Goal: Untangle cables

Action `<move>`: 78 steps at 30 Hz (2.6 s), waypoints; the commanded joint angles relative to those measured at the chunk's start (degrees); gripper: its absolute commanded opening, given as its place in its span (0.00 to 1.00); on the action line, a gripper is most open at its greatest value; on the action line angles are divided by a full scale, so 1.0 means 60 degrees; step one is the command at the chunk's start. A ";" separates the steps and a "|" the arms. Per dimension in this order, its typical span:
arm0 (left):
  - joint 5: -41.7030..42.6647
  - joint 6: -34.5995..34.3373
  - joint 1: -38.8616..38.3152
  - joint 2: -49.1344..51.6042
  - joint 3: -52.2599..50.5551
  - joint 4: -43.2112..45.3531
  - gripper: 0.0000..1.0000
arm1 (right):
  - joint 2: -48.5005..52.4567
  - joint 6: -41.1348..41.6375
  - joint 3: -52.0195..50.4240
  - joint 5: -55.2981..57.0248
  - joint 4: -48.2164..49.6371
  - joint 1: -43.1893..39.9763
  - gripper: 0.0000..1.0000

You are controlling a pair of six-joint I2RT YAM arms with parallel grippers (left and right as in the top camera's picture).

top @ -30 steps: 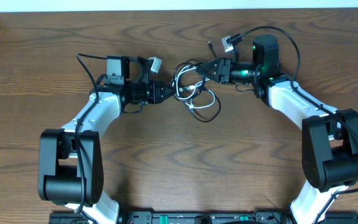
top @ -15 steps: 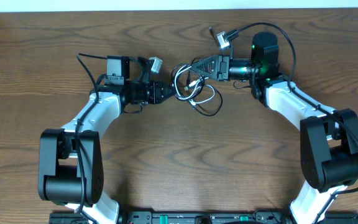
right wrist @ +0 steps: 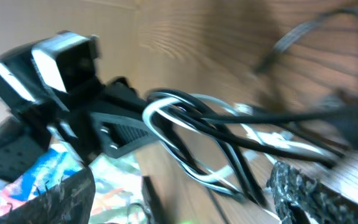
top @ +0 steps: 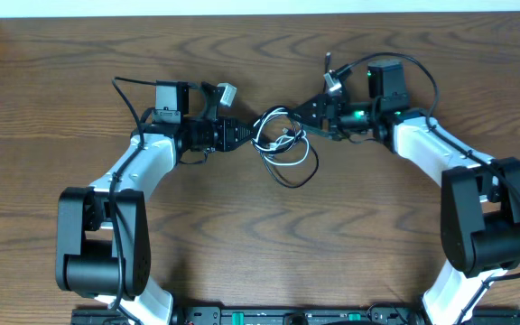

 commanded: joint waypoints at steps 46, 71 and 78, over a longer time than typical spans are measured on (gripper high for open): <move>-0.0102 0.0634 -0.0426 0.0146 0.0015 0.0029 0.07 | 0.0011 0.0222 0.0015 0.2422 0.0568 0.1756 0.39; -0.0091 0.0637 -0.0426 0.0146 0.0015 0.0033 0.07 | 0.0011 0.0219 0.0015 0.5133 -0.0980 0.1763 0.42; 0.0222 0.0652 -0.0426 0.0146 0.0015 -0.0142 0.08 | 0.0011 -0.0029 0.0011 0.6033 -0.1217 0.1847 0.46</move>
